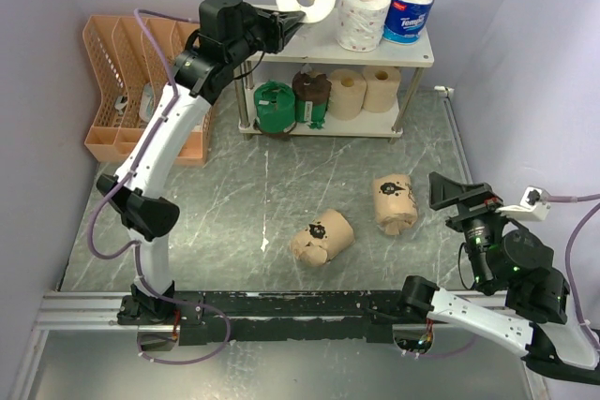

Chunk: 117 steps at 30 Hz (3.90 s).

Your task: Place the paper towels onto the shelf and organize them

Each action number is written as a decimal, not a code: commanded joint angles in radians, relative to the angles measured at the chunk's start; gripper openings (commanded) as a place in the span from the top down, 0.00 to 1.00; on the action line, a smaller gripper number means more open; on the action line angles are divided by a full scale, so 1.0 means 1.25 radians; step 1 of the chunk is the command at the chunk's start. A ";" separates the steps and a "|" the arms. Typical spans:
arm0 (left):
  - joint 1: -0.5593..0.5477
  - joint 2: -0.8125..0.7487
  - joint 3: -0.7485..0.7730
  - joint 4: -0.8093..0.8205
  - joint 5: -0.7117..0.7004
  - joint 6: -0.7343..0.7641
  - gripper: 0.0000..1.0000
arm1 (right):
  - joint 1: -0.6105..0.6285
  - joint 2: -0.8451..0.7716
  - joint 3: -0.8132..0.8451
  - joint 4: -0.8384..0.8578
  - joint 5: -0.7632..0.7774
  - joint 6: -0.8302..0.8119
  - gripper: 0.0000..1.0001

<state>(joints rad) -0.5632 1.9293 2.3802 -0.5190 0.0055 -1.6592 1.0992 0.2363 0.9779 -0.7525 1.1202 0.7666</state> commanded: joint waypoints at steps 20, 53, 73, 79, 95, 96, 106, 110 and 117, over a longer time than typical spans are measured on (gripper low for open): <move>-0.029 0.066 0.007 0.164 -0.028 -0.006 0.93 | 0.013 -0.060 -0.029 -0.035 0.071 -0.005 0.00; -0.051 0.050 -0.024 0.230 -0.063 0.028 0.63 | 0.013 -0.055 -0.030 -0.003 0.064 -0.035 0.00; -0.014 -0.363 -0.487 0.155 0.257 1.015 0.01 | 0.139 0.125 0.043 -0.062 -0.029 -0.132 0.00; -0.029 -0.459 -0.634 -0.087 0.496 1.502 0.02 | 0.233 0.076 0.057 -0.175 0.078 0.059 0.00; -0.113 -0.034 -0.382 -0.535 0.747 1.932 0.01 | 0.271 0.258 0.097 -0.453 0.192 0.424 0.00; -0.121 0.029 -0.293 -0.611 0.763 1.988 0.01 | 0.271 0.249 0.087 -0.420 0.188 0.407 0.00; -0.241 0.181 -0.186 -0.620 0.738 2.163 0.02 | 0.271 0.253 0.100 -0.380 0.122 0.333 0.00; -0.282 0.233 -0.164 -0.641 0.756 2.197 0.02 | 0.271 0.261 0.095 -0.414 0.119 0.367 0.00; -0.331 0.323 -0.103 -0.622 0.766 2.178 0.02 | 0.271 0.186 0.029 -0.334 0.086 0.335 0.00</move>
<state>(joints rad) -0.9577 2.2871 2.2169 -1.3075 0.9287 1.0351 1.4349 0.5346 1.0557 -1.2297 1.2438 1.1992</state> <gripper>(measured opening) 0.984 0.999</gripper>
